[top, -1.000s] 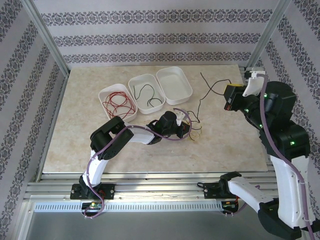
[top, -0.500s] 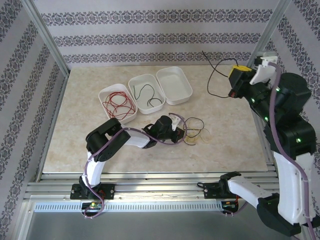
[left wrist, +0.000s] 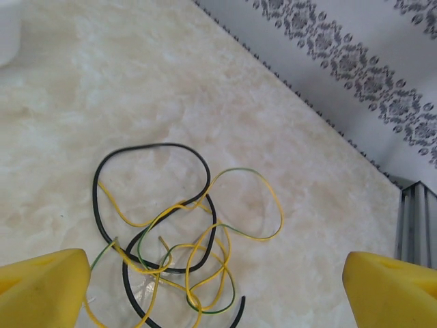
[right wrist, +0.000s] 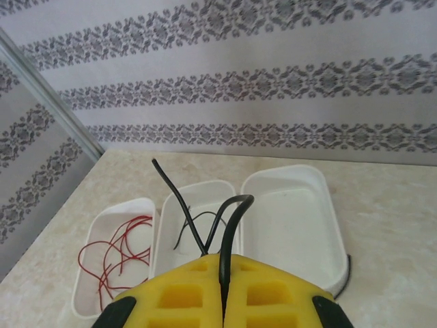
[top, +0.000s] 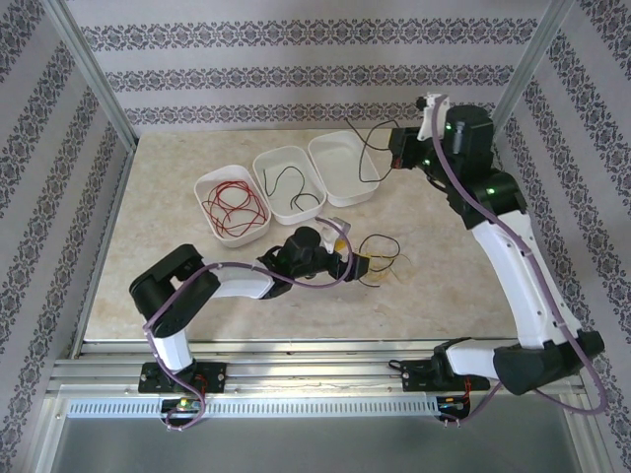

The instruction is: Untangle the cables

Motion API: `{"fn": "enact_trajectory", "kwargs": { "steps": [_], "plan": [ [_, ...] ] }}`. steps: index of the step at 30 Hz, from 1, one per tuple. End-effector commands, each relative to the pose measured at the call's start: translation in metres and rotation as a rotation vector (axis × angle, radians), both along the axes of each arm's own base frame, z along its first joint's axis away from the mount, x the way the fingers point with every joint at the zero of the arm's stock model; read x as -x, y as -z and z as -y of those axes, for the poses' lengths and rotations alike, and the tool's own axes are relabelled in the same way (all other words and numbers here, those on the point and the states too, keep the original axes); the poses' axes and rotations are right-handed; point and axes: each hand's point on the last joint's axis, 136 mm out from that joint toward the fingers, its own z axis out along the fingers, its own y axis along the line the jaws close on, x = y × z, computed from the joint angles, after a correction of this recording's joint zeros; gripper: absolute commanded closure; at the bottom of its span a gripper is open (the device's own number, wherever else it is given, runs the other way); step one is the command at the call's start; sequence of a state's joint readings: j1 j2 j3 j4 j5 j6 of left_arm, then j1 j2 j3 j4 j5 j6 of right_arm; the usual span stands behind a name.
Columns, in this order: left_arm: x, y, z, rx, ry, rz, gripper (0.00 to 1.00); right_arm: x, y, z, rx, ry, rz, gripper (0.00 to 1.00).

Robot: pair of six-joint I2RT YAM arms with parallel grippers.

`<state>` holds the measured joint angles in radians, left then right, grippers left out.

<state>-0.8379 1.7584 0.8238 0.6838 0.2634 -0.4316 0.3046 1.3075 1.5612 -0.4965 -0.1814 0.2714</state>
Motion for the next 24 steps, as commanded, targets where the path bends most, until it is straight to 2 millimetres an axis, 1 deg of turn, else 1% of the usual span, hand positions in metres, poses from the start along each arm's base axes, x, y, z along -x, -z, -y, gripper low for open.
{"fn": "enact_trajectory", "kwargs": {
  "steps": [1, 2, 5, 10, 12, 15, 17, 21, 24],
  "plan": [
    [-0.002, -0.030, -0.018, 0.050, -0.077, 0.065, 0.03, -0.015, -0.009, -0.024, -0.038, -0.045, 0.046, 1.00],
    [-0.001, -0.033, -0.027, 0.037, -0.106, 0.074, 0.00, -0.018, -0.005, -0.030, -0.037, -0.056, 0.039, 1.00],
    [0.000, -0.041, -0.058, -0.019, -0.202, 0.105, 0.01, -0.026, 0.002, -0.055, -0.035, -0.099, 0.028, 1.00],
    [0.000, -0.066, -0.118, -0.112, -0.394, 0.179, 0.01, -0.037, 0.010, -0.093, -0.042, -0.159, 0.013, 1.00],
    [-0.001, -0.077, -0.143, -0.154, -0.481, 0.197, 0.01, -0.045, 0.020, -0.105, -0.052, -0.166, -0.011, 1.00],
    [0.001, -0.097, -0.172, -0.186, -0.576, 0.238, 0.01, -0.056, 0.036, -0.122, -0.074, -0.168, -0.051, 1.00],
    [0.003, -0.111, -0.187, -0.183, -0.626, 0.270, 0.01, -0.063, 0.049, -0.133, -0.077, -0.159, -0.076, 1.00],
    [0.005, -0.129, -0.215, -0.182, -0.712, 0.304, 0.01, -0.078, 0.075, -0.157, -0.080, -0.158, -0.130, 1.00],
    [0.007, -0.137, -0.230, -0.188, -0.751, 0.312, 0.01, -0.091, 0.098, -0.164, -0.033, -0.102, -0.164, 1.00]
  ]
}}
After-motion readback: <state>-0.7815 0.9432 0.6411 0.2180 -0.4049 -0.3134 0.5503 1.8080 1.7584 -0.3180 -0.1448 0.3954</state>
